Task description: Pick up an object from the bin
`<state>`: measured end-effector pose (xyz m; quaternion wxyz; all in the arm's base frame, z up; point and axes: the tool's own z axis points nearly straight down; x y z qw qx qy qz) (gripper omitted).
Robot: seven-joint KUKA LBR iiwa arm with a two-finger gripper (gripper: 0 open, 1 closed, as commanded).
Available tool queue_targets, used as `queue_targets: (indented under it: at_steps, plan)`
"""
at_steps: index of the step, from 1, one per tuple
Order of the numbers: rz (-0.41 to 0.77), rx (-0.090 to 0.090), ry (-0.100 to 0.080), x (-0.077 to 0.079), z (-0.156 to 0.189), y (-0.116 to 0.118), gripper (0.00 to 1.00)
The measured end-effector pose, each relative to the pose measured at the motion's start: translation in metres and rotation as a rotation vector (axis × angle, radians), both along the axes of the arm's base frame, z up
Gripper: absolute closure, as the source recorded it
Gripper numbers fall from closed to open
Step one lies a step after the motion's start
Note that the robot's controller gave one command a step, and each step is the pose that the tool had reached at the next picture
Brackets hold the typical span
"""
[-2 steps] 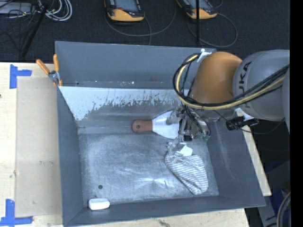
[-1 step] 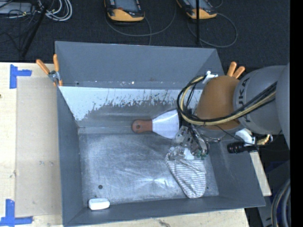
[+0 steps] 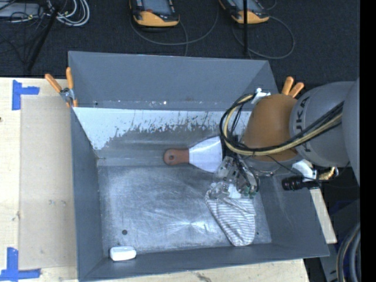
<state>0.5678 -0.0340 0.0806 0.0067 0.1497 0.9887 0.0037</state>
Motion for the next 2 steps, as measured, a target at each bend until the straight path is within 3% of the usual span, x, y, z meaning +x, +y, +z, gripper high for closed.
queue_targets:
  at_steps: [1, 2]
  plan:
    - [0.108, -0.008, 0.004, 0.0023, 0.0002, 0.0055, 1.00]
    - [0.328, -0.017, 0.006, 0.0056, 0.0002, 0.0127, 1.00]
